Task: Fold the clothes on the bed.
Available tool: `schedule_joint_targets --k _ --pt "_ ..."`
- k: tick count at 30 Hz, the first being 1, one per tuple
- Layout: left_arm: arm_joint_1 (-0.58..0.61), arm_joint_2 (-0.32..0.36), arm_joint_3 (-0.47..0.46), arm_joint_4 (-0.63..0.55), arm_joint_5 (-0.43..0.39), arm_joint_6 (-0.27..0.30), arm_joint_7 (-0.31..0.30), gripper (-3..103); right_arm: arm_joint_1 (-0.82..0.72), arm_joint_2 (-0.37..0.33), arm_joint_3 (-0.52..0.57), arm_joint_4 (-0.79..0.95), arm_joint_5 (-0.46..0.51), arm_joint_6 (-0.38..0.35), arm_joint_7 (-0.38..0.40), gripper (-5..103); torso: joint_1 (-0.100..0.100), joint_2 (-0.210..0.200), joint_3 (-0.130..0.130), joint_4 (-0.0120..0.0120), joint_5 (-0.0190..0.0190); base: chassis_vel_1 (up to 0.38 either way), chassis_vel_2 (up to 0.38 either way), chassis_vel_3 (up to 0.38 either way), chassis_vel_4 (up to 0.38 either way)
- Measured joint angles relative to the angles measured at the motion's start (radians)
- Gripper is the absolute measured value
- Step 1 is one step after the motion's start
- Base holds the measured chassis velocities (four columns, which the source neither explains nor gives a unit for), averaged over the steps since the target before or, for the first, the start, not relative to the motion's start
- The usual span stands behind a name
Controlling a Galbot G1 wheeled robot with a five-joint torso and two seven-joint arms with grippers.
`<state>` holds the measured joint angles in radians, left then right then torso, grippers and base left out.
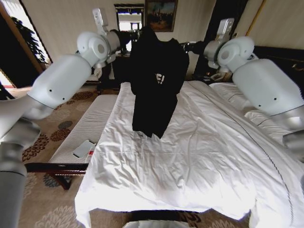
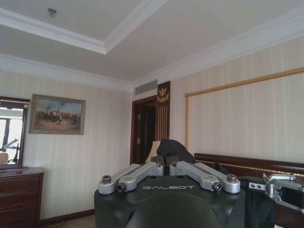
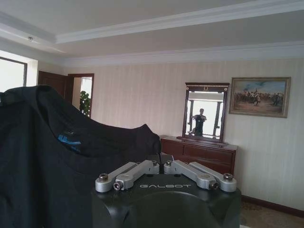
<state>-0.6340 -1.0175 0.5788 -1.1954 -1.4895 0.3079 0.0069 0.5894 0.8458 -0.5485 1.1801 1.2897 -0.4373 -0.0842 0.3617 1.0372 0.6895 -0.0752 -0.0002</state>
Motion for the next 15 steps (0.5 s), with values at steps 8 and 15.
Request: schedule_joint_targets --k 8,15 --pt "-0.009 0.006 0.001 -0.034 -0.018 0.008 0.0 1 0.049 0.003 -0.022 -0.03 -0.002 0.01 -0.012 0 0.0 0.0 0.0 -0.0006 0.0004 0.0 0.0 0.0 0.0" --pt "0.039 0.073 -0.052 -0.228 -0.063 0.022 0.0 1 0.021 -0.078 0.013 0.121 0.033 -0.012 0.014 0 0.0 0.0 0.0 -0.0001 0.0002 0.0 0.0 0.0 0.0"
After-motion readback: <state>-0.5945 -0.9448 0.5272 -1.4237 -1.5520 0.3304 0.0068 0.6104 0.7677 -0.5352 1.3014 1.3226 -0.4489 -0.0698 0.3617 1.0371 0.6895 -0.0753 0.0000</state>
